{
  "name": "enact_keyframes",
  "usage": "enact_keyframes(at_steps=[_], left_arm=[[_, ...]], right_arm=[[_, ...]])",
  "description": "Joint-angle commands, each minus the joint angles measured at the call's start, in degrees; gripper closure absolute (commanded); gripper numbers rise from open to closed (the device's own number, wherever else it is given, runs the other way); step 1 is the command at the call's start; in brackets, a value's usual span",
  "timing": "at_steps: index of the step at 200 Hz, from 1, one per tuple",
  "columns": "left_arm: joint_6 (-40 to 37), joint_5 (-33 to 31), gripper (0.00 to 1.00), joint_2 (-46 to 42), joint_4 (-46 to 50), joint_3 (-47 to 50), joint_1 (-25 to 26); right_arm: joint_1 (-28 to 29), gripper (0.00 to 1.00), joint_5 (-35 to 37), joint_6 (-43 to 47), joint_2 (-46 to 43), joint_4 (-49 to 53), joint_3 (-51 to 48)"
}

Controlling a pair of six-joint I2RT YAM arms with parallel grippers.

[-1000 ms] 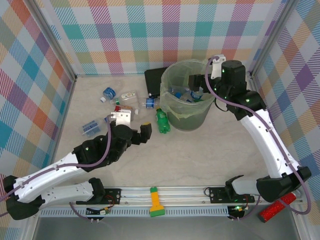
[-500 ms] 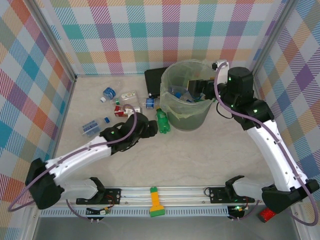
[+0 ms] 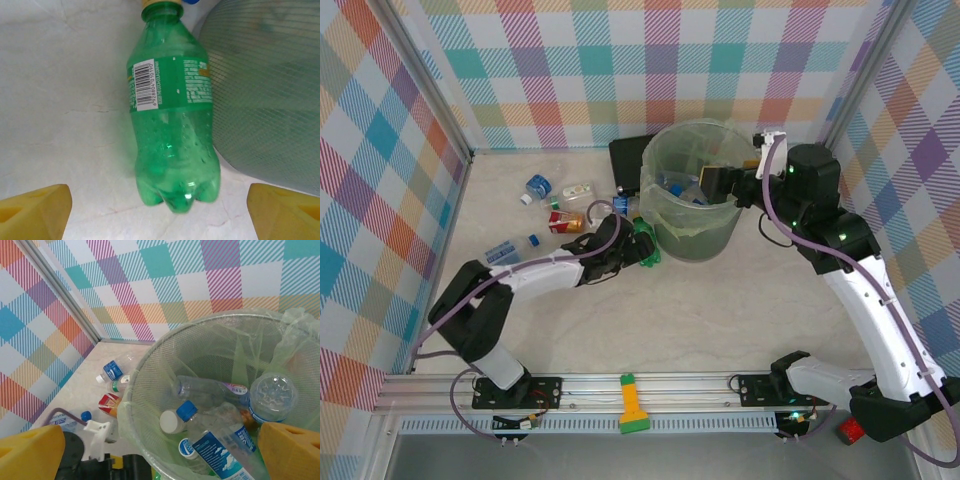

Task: Put the plastic bottles in the bin

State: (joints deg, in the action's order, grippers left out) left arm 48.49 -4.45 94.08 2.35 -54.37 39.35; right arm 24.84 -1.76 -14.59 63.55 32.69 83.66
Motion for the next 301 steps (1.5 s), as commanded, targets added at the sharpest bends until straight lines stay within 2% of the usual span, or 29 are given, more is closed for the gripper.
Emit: enact_keyframes(at_steps=[1,52,88,120,128,148,208,242,258,301], left_arm=[[2.35,4.22,0.13,3.88,-6.08,-2.38,-0.95],[2.35,4.32,0.14,10.87,-7.14,-5.88,-1.37],[3.01,5.87,0.27,14.92,-10.11,-5.85,-2.17],[2.75,6.11,0.45,14.36,-11.42,-4.95,-2.35],[2.59,5.81,0.46,13.51,-11.17,-4.58,-2.35],[1.34,4.61,0.52,10.33,-10.00,-3.52,-2.35],[-4.05,0.86,0.52,-4.65,-4.65,1.63,-2.26],[-12.03,-2.59,0.52,-15.88,-0.04,2.47,-0.35],[-16.51,-4.63,0.52,-21.07,2.07,2.27,1.21],[-26.95,-7.15,0.54,-31.47,5.38,1.39,5.63]], right_arm=[[0.47,0.01,-1.31,-1.03,-0.53,-0.40,-0.50],[0.47,0.01,-1.26,-0.97,-0.49,-0.12,-0.86],[0.47,0.01,-1.45,-0.83,-0.71,-0.05,-0.86],[0.48,0.01,-1.17,-0.88,-1.00,0.07,-1.04],[0.48,0.01,-1.30,-0.91,-1.02,0.07,-1.19],[0.47,0.01,-1.67,-1.18,-0.84,-0.19,-1.39],[0.48,0.01,-9.41,-2.54,1.83,-1.66,-0.32],[0.57,0.01,-14.66,-6.23,5.01,-2.79,1.97],[0.56,0.01,-19.33,-8.00,6.15,-5.05,2.57],[0.65,0.02,-28.23,-10.68,10.27,-7.29,5.59]])
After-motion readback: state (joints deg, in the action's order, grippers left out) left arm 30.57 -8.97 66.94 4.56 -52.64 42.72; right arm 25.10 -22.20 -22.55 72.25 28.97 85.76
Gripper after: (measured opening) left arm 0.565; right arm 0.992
